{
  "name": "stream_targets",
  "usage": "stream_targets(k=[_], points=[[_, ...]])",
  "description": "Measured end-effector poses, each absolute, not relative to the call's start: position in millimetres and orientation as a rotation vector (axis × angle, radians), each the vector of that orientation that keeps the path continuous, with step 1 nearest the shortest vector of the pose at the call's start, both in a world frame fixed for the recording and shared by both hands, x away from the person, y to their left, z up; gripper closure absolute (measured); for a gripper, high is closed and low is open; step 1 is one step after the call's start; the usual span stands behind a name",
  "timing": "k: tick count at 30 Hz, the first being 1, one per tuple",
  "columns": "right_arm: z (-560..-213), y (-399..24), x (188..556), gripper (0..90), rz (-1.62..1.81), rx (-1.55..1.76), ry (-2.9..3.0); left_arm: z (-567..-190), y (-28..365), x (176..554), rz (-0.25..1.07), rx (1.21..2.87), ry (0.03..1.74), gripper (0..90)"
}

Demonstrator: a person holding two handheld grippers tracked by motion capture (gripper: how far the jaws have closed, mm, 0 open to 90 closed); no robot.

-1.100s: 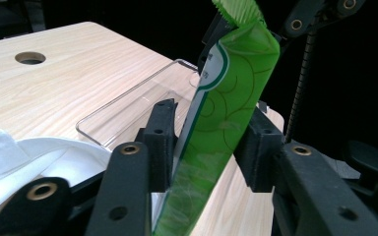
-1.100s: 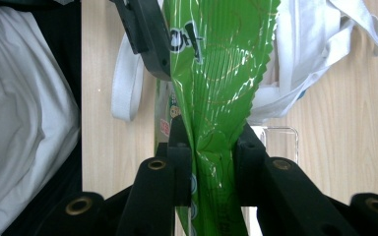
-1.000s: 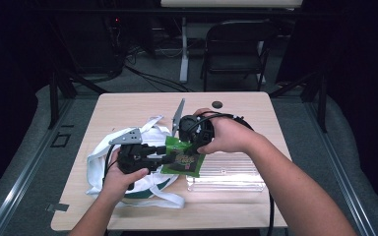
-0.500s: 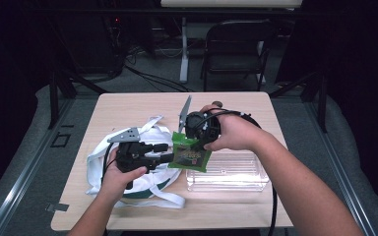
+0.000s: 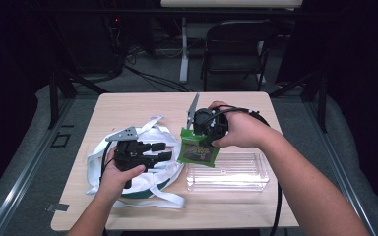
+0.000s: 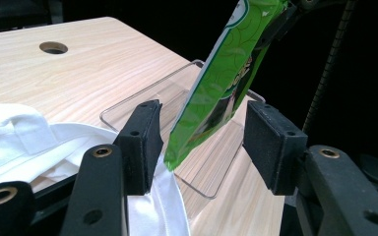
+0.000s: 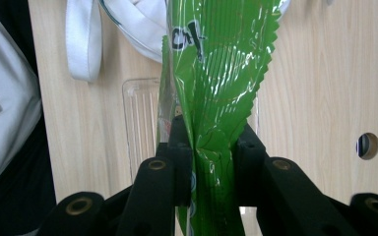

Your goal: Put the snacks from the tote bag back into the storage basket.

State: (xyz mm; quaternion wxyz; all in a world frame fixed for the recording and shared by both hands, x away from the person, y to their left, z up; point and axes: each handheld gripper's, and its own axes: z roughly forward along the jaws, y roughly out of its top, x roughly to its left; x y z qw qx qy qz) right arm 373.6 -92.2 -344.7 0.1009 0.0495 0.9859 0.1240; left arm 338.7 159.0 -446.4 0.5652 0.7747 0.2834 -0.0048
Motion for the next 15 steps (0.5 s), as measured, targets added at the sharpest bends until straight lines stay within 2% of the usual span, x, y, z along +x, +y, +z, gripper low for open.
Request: stream_targets(k=[15], points=[[-348.0, -110.0, 381.0, 74.9, 0.312, 0.204, 2.884, -449.5, 166.0, 343.7, -0.001, 1.815, 0.706, 48.7]])
